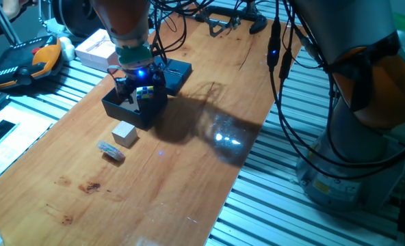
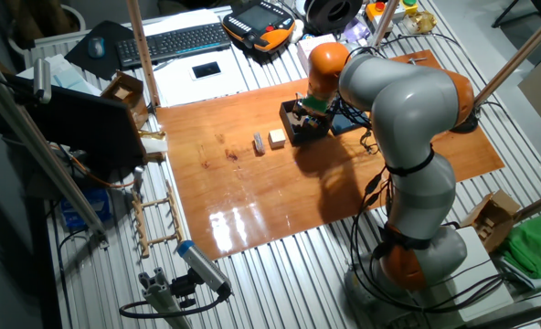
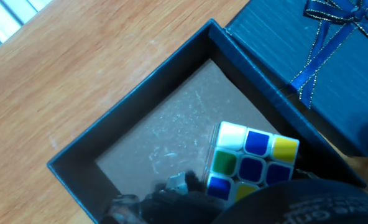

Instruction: Take everything out of the gift box

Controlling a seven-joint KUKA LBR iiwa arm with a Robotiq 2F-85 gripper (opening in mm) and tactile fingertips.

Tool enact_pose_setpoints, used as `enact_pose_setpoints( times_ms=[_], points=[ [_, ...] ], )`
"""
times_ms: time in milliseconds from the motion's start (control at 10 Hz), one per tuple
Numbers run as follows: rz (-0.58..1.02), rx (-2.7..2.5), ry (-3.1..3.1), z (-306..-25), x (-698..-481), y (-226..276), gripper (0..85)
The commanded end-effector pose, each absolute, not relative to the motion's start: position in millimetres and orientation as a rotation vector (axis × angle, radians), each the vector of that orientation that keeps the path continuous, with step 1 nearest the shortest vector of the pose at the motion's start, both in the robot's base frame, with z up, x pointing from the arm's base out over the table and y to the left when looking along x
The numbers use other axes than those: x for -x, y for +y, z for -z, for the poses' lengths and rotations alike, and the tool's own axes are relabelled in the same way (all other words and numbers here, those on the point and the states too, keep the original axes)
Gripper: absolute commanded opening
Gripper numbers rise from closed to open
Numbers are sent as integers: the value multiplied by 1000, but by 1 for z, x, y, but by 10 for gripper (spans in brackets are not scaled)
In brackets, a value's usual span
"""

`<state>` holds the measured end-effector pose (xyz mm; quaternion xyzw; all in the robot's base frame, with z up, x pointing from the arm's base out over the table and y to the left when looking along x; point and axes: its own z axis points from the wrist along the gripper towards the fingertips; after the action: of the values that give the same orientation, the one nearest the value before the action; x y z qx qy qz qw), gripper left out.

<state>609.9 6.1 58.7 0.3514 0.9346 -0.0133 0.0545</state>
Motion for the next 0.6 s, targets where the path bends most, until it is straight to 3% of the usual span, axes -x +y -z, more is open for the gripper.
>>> enact_pose_setpoints(
  times_ms=[0,500],
  points=[
    [39,-1067,2839,-59,-610,6,790],
    [40,-1077,2833,-59,-611,7,690]
  ],
)
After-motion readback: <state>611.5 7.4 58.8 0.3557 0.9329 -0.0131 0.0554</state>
